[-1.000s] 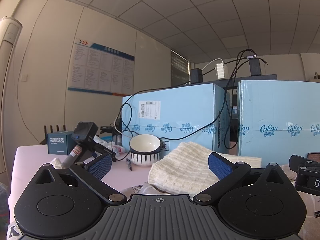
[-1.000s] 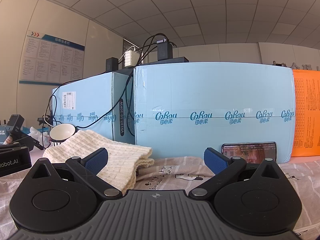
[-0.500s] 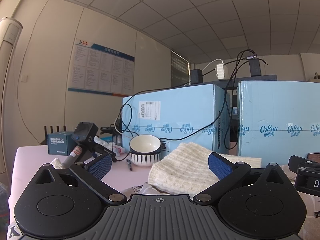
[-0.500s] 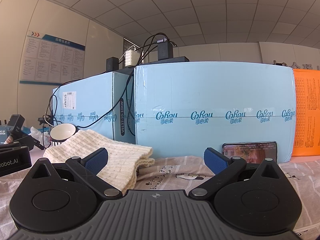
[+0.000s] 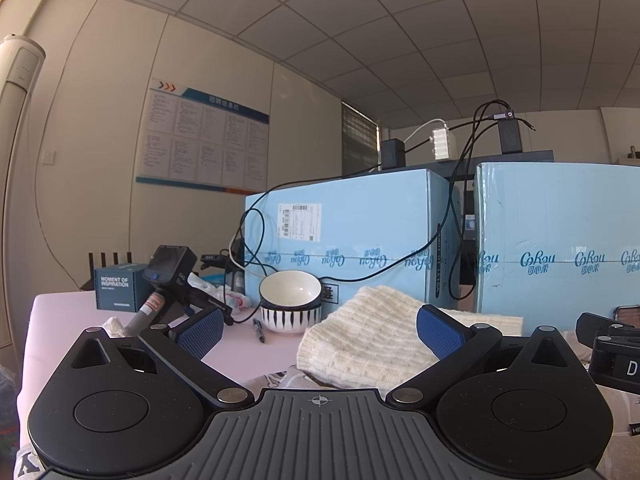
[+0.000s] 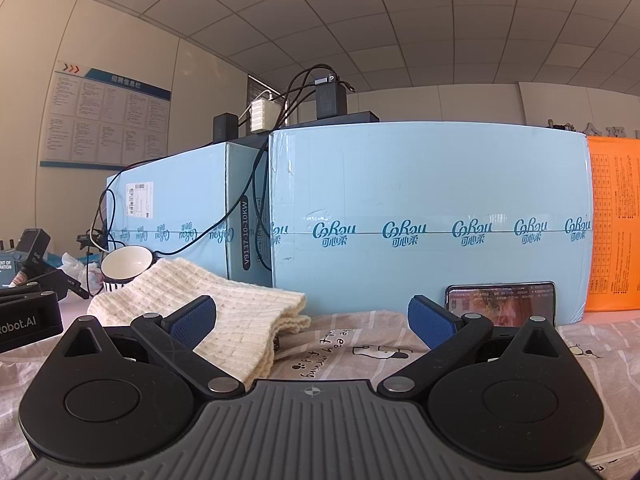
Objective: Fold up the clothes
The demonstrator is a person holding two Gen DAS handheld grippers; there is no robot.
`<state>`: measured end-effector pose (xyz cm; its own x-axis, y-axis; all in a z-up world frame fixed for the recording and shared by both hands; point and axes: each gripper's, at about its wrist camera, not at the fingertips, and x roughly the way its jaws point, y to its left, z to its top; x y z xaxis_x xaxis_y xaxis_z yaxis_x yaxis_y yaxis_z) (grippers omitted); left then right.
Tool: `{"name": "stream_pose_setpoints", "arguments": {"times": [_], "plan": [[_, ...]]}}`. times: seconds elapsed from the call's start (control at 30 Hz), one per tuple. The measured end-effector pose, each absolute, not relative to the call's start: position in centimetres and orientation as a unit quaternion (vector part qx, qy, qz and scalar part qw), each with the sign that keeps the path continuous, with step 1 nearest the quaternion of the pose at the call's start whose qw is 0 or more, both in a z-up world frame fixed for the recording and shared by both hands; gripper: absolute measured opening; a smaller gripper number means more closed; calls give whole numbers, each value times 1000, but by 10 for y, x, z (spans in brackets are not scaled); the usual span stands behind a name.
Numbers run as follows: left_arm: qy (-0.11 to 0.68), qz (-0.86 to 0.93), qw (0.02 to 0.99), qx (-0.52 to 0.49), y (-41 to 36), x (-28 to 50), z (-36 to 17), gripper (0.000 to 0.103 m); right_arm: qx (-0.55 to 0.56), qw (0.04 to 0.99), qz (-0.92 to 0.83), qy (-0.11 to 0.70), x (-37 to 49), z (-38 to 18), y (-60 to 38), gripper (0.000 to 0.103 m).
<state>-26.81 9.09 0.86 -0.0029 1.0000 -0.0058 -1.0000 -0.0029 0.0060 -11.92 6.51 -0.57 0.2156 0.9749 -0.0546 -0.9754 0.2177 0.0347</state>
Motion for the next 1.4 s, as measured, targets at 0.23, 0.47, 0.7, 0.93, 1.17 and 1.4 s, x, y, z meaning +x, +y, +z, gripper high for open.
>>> {"name": "stream_pose_setpoints", "arguments": {"times": [0.23,0.47,0.7,0.93,1.17,1.4], "plan": [[4,708,706,0,91,-268,9,103,-4,779,626,34,-119,-6,65,103],[4,708,706,0,91,-269,9,103,-4,778,627,35,-118,-6,65,103],[5,708,707,-1,91,-268,8,103,-5,778,628,36,-118,-5,66,103],[6,707,707,-1,91,-268,8,103,-4,777,628,37,-118,-5,66,103],[7,707,707,-2,92,-268,8,103,-5,777,629,38,-117,-5,67,103],[7,707,707,-1,91,-268,8,103,-5,777,629,39,-117,-5,67,103]]}}
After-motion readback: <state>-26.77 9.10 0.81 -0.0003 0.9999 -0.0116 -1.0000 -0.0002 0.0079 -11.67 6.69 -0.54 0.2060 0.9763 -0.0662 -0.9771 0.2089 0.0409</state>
